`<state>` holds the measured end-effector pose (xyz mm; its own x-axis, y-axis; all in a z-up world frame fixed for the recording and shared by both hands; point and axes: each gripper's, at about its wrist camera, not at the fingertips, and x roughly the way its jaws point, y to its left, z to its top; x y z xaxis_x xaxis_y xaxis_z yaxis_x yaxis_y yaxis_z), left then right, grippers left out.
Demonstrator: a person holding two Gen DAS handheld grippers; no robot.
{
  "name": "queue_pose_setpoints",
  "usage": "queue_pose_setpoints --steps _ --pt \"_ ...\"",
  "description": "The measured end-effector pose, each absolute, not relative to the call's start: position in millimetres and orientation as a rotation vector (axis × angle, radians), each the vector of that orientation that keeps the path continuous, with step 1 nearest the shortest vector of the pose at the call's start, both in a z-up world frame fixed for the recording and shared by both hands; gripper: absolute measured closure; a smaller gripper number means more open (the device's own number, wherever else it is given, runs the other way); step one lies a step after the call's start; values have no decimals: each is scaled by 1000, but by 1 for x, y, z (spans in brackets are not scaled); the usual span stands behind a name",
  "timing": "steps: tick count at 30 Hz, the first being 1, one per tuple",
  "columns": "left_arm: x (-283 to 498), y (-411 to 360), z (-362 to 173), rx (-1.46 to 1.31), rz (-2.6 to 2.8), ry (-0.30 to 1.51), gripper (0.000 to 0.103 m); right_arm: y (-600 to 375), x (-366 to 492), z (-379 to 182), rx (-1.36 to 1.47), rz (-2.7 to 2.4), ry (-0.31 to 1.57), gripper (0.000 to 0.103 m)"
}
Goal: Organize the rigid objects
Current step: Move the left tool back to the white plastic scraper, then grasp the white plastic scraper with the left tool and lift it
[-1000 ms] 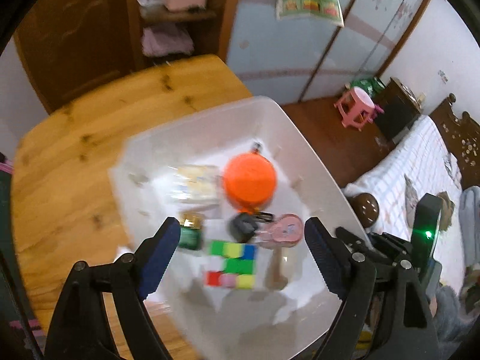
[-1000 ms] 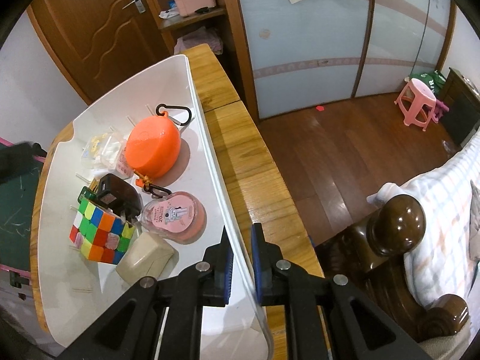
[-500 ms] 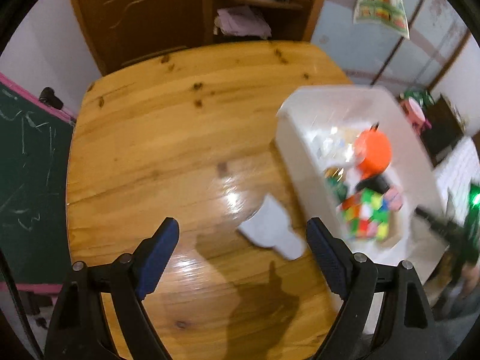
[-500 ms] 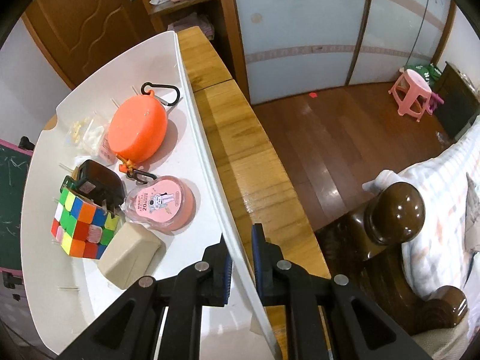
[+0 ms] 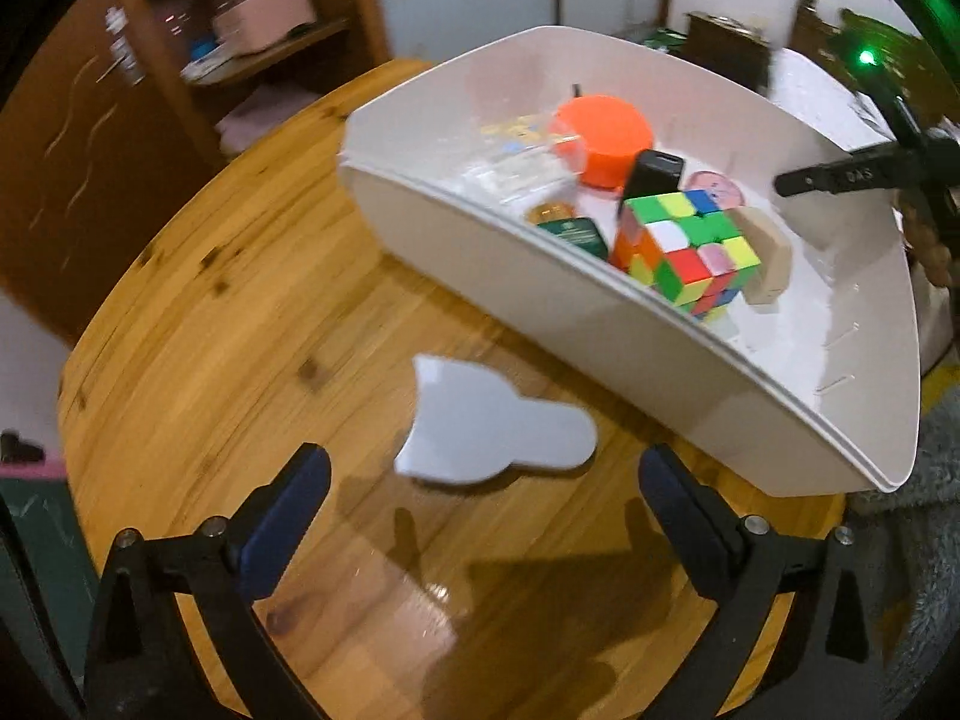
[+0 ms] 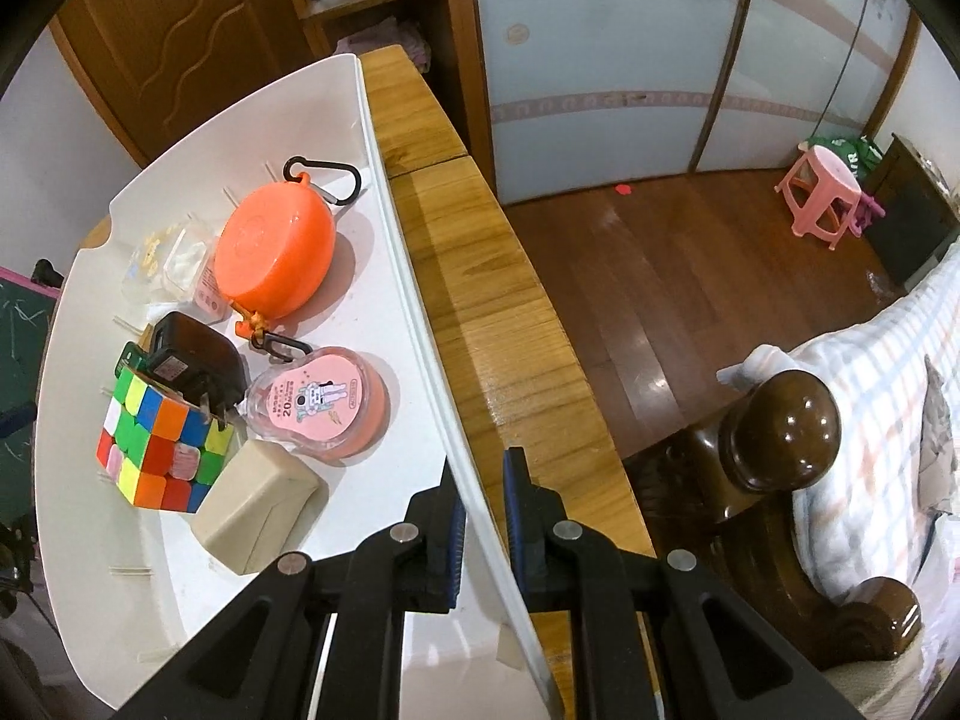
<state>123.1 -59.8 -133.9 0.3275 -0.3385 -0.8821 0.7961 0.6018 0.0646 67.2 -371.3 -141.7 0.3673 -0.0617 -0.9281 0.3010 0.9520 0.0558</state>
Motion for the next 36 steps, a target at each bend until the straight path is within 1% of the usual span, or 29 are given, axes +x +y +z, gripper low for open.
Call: queue_pose_setpoints --steps 15,22,23,25,26,27,36 --pt "124 -94 -175 750 -908 966 1 -372 68 -142 236 -243 1187 91" --pt "131 -93 -180 717 -914 990 0 -373 68 -142 239 -245 1190 91" --pt "132 -91 -180 707 -915 995 2 -373 68 -143 239 -245 1191 91" --pt "134 -87 -179 669 -926 1012 8 -374 68 -143 240 -245 1191 90" --pt "135 -84 -179 650 -924 1024 15 -374 68 -143 241 -245 1191 90" --pt "137 -81 -177 626 -915 1028 17 -374 68 -144 242 -246 1191 90" --pt "137 -57 -170 511 -748 1045 17 -374 68 -144 239 -246 1191 90"
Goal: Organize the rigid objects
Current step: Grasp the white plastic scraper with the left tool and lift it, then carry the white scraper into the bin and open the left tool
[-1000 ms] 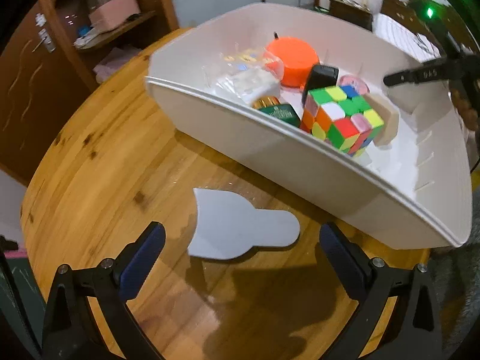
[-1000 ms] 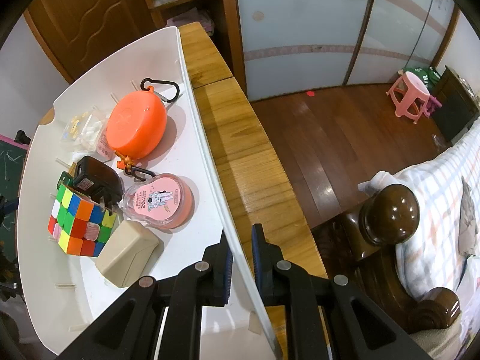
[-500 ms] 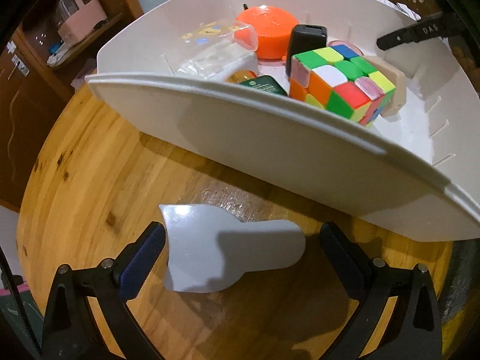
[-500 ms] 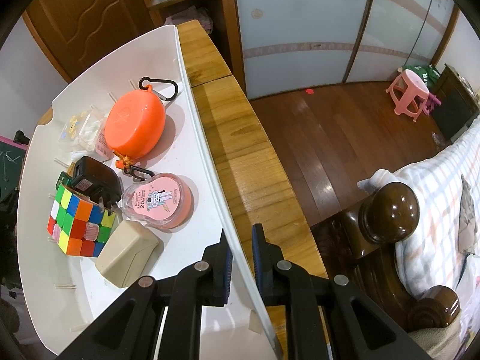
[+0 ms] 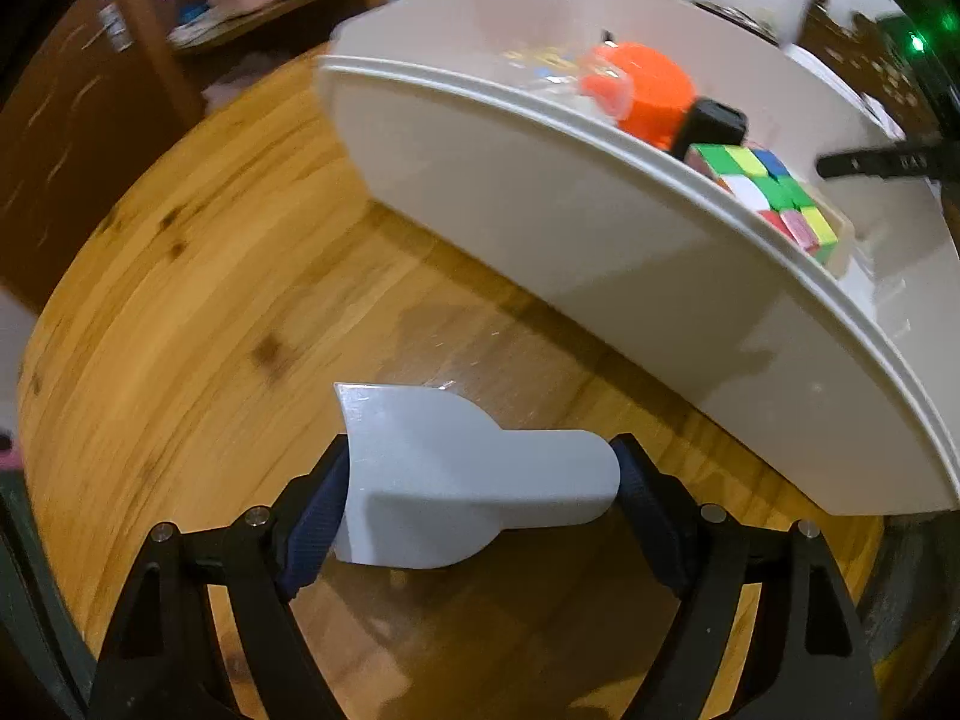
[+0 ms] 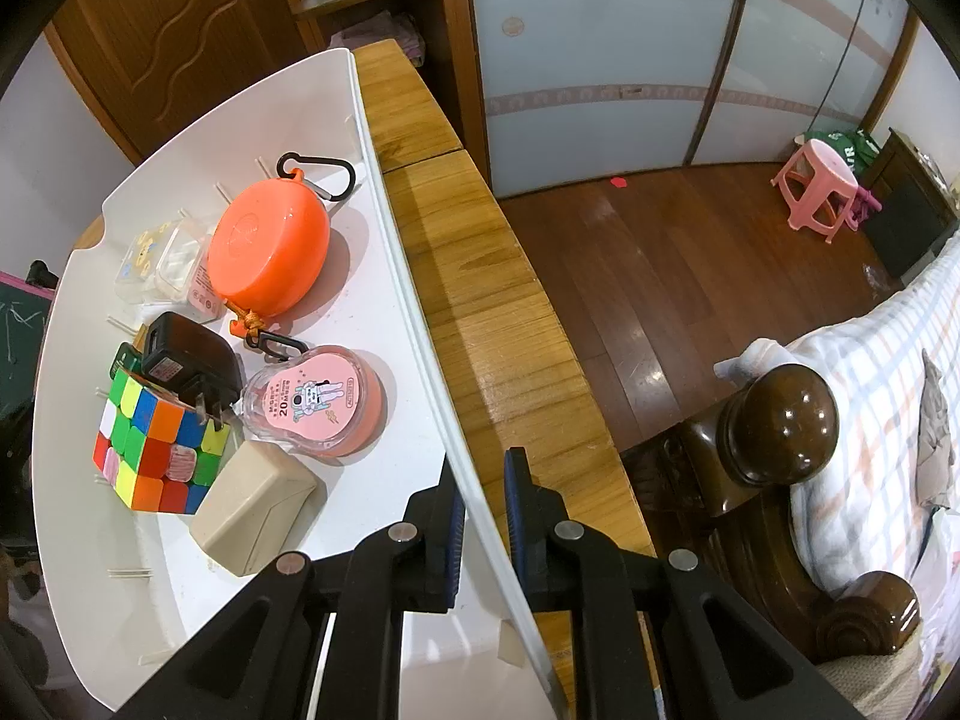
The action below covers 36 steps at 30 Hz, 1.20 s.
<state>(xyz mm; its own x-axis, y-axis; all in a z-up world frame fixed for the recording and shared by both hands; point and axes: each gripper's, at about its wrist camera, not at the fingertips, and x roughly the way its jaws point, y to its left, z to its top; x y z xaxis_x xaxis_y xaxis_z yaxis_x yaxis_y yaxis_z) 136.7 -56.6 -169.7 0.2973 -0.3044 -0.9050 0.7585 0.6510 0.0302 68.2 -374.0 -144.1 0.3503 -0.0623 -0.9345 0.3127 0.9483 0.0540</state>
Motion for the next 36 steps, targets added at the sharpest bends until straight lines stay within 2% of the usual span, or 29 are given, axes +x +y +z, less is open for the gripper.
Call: queue_pose_setpoints --steps 13,25,31,36 --pt "106 -40 -95 421 -507 1057 17 -375 68 -144 230 -232 1184 91" --pt "96 -100 -24 361 -541 996 17 -377 68 -145 246 -204 1181 92" --pt "98 -126 -5 243 -584 954 17 -379 67 -146 258 -192 1175 92" --pt "118 -152 -21 154 -542 994 17 -380 67 -147 266 -185 1173 93"
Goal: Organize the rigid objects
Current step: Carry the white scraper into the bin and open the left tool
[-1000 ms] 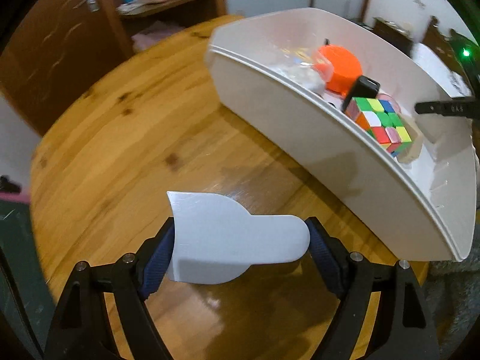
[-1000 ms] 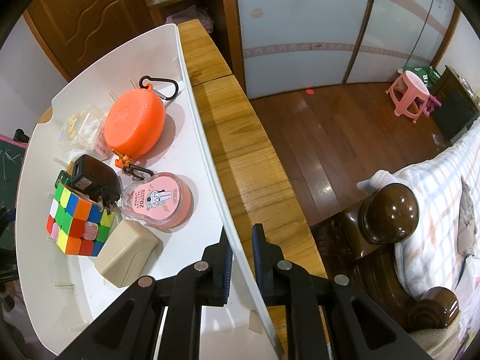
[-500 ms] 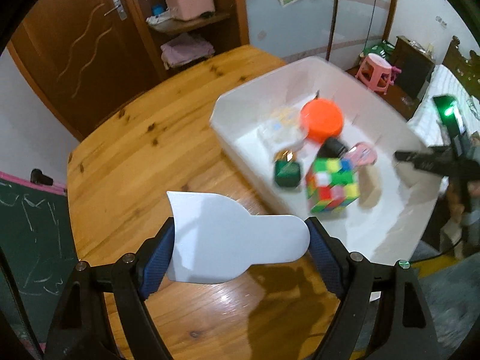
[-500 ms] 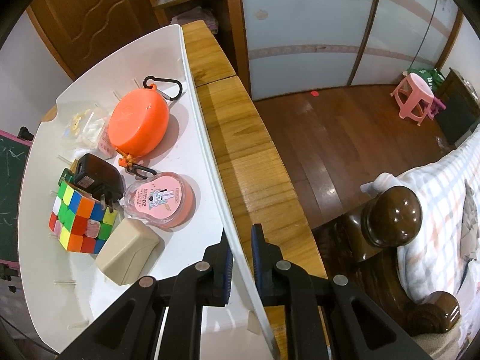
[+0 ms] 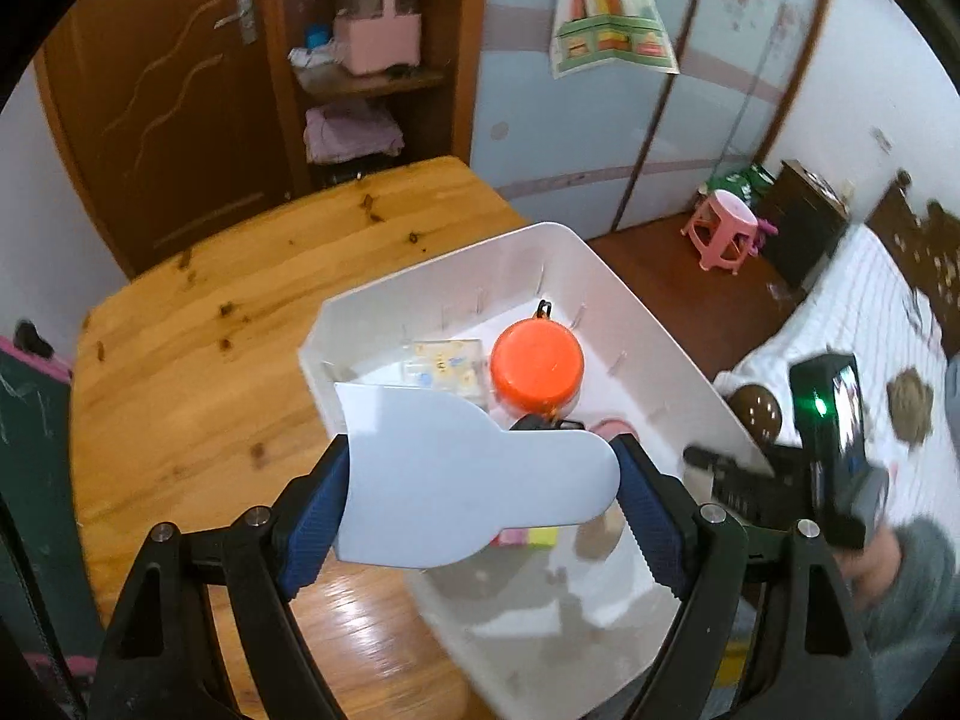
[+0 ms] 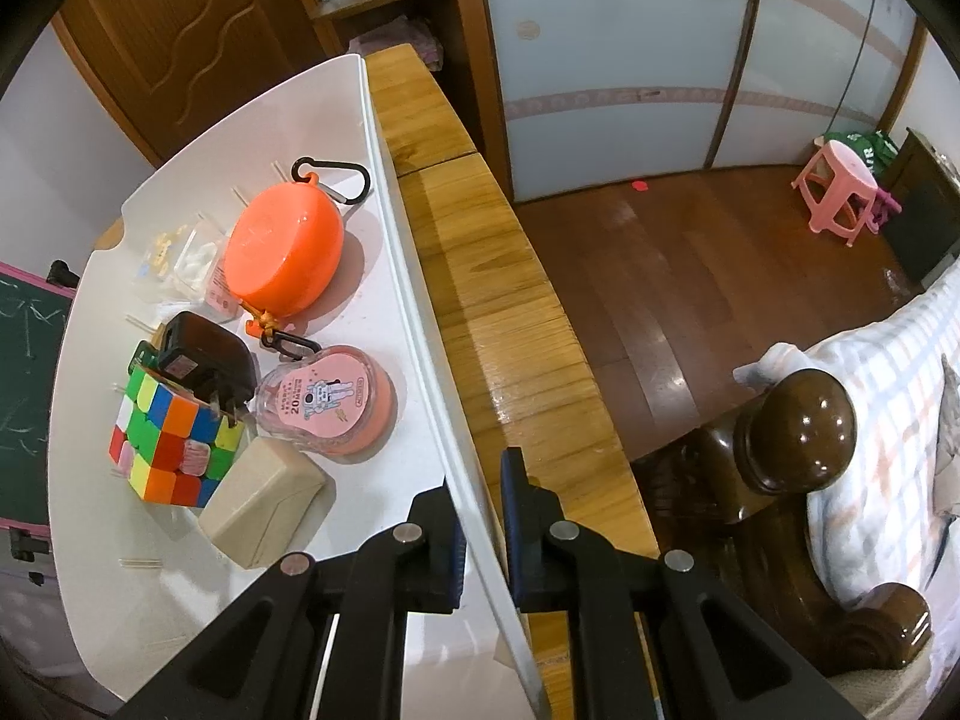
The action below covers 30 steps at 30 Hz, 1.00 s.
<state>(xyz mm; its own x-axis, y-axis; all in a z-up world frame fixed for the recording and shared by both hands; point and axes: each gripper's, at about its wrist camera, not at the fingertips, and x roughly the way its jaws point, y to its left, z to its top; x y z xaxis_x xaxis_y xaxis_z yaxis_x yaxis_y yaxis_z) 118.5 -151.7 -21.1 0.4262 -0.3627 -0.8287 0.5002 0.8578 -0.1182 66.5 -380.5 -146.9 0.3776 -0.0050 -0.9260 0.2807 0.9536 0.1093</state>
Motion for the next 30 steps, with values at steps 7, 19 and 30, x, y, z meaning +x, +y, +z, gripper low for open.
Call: queue_pose_setpoints --steps 7,19,30 --pt "144 -193 -56 147 -514 1075 17 -384 66 -148 296 -171 1169 93" --pt "167 -237 -99 174 -474 1159 17 -390 66 -153 324 -159 1174 94" --pt "164 -234 -104 167 -449 1170 2 -385 66 -155 306 -172 1181 93"
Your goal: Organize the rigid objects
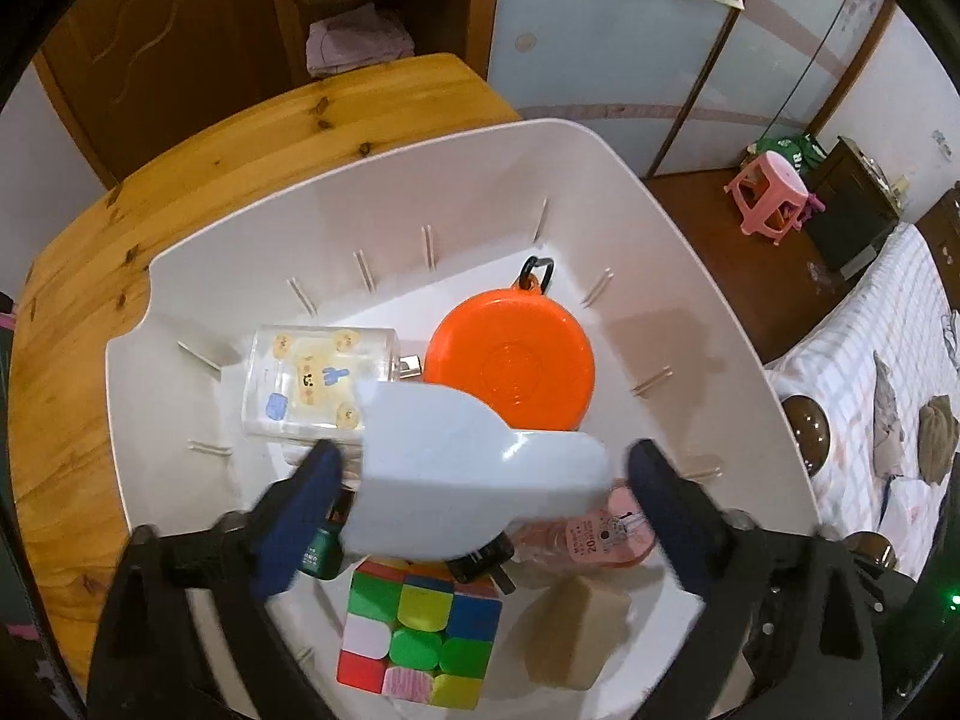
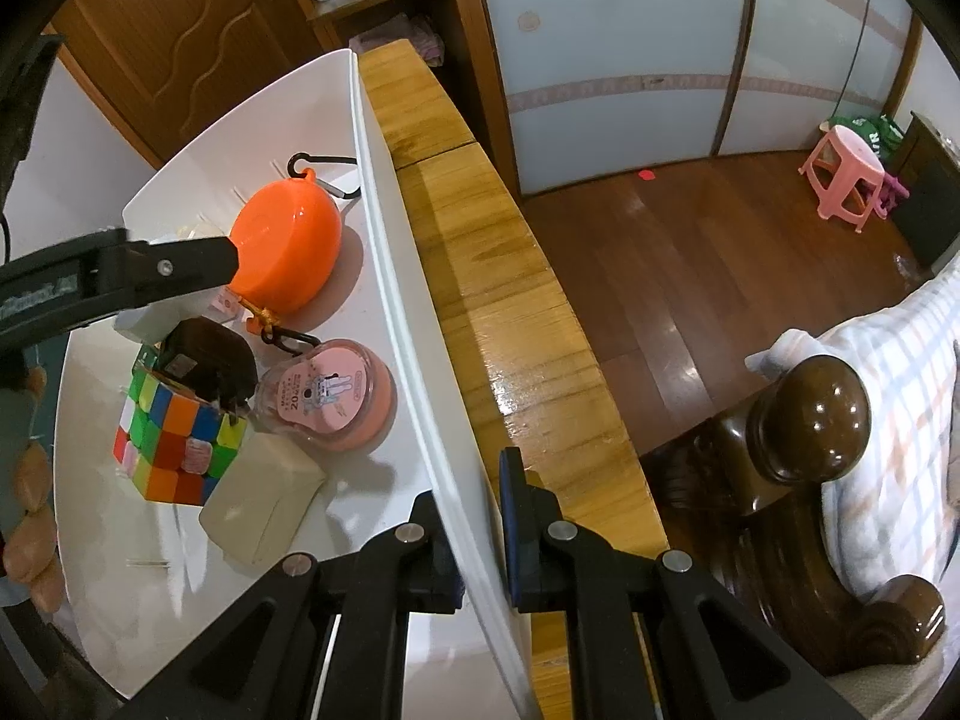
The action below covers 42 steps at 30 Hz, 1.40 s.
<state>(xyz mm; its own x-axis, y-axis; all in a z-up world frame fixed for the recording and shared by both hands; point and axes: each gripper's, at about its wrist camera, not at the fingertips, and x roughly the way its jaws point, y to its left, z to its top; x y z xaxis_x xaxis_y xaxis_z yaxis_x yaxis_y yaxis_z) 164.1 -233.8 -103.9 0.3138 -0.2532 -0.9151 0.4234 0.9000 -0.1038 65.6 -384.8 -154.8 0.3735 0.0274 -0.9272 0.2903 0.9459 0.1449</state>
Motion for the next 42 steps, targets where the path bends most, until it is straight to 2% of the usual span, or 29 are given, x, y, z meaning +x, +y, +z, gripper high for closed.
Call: queue_pose_setpoints --steps 12,32,42 --pt "152 -228 -93 168 -451 1151 2 -382 66 -150 300 -184 1190 93" --pt "102 -167 -37 158 -388 1034 2 -364 44 -110 225 -222 1149 91" --pt "83 -126 -25 117 -326 1013 2 -352 32 -64 165 -213 1012 91"
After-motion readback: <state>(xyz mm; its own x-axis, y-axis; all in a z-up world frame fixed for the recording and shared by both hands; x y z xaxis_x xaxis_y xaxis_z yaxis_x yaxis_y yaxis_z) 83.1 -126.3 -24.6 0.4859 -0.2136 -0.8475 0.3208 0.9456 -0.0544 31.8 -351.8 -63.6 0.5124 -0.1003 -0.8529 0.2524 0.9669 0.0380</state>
